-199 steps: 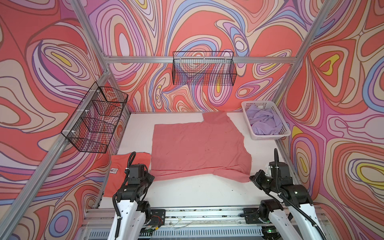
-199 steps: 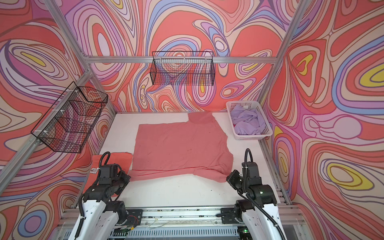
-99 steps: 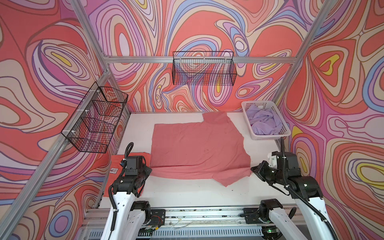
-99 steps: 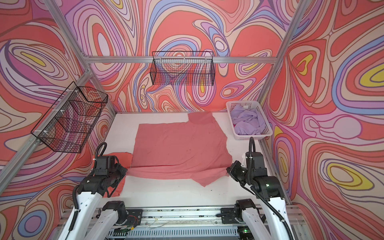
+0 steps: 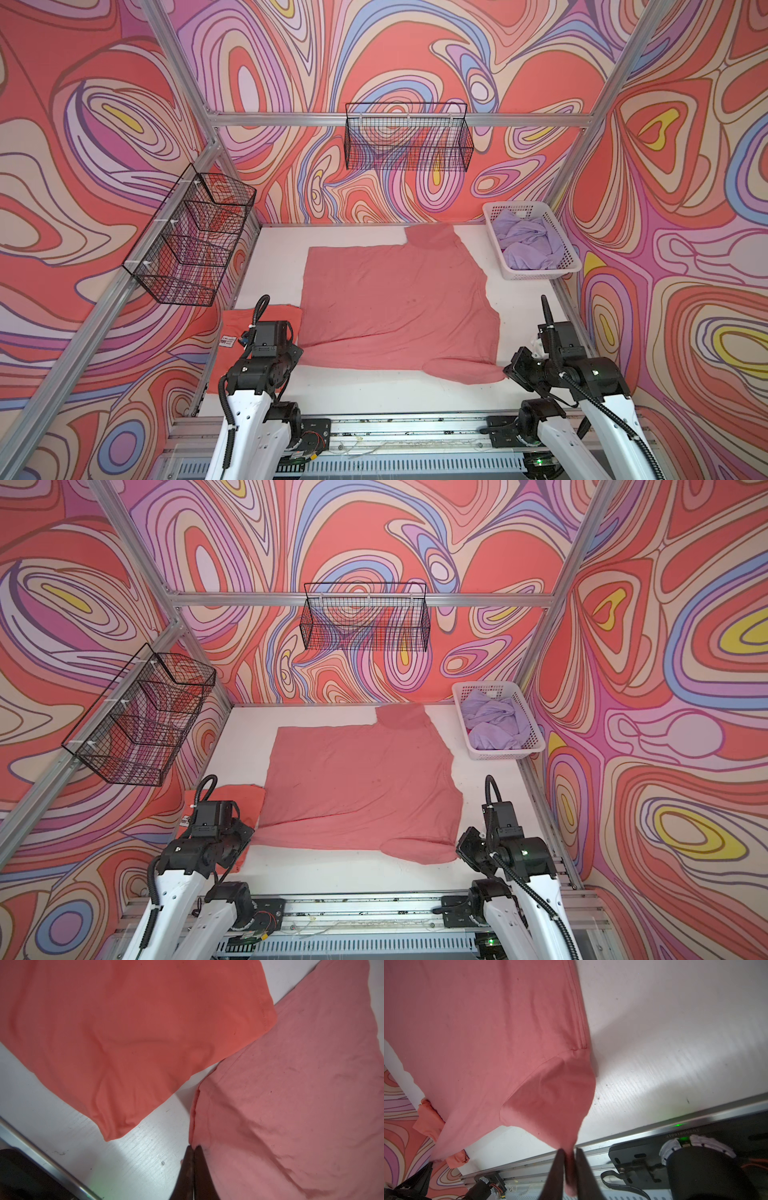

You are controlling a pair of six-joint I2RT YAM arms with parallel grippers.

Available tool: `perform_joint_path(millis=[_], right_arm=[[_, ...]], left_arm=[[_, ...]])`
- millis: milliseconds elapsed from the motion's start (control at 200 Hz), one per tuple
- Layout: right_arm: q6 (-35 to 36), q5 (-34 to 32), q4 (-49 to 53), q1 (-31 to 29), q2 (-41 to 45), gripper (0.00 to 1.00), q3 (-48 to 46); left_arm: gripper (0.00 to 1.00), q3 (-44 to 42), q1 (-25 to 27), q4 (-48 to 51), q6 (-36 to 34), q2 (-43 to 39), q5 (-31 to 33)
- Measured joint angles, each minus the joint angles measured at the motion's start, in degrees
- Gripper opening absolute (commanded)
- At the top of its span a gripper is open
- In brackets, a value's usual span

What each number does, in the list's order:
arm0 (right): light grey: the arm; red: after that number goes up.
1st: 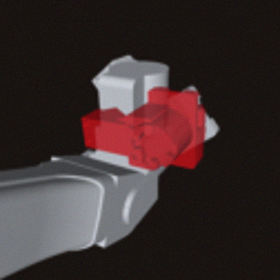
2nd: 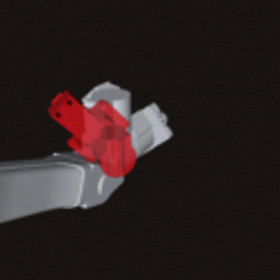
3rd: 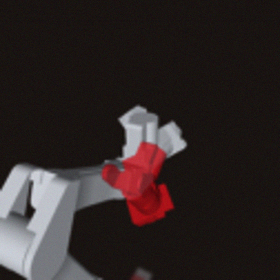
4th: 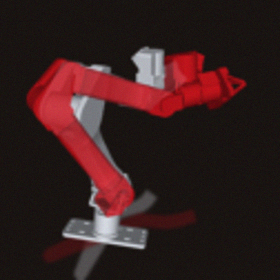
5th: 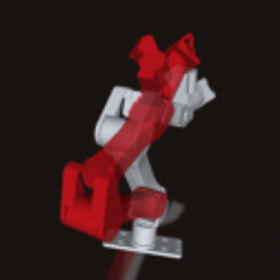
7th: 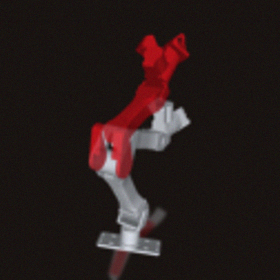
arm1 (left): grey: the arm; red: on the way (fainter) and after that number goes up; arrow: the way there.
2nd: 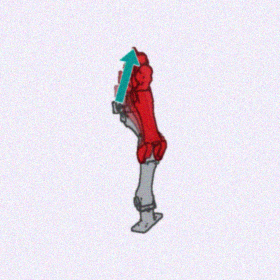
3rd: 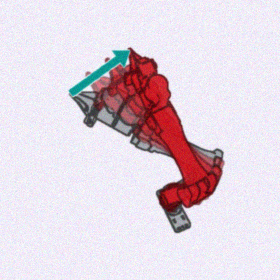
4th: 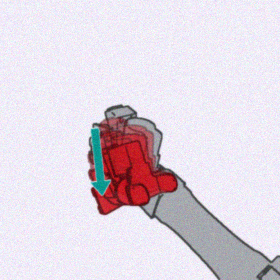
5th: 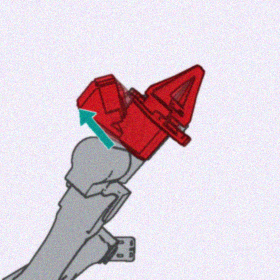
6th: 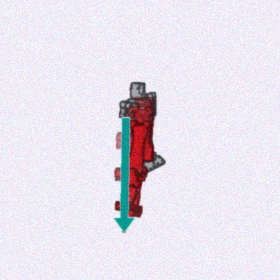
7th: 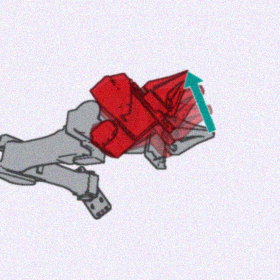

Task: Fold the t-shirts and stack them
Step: 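Hold the near hem corners with both grippers on the flattened shirt, then release the hem and move both grippers to the shirt's far shoulders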

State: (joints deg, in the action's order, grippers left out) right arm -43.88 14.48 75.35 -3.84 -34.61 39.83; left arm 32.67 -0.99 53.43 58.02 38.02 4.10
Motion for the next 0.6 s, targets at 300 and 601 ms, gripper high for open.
perform_joint_path(millis=[300,601], right_arm=[[-0.28,-1.60,-0.76,0.02,-0.59,0.60,0.46],[5.16,-2.14,-18.71,-1.36,-18.16,0.60,3.37]], left_arm=[[0.76,2.51,0.07,1.44,-0.85,0.96,1.38],[0.74,7.54,5.99,-9.57,-6.12,14.71,-2.56]])
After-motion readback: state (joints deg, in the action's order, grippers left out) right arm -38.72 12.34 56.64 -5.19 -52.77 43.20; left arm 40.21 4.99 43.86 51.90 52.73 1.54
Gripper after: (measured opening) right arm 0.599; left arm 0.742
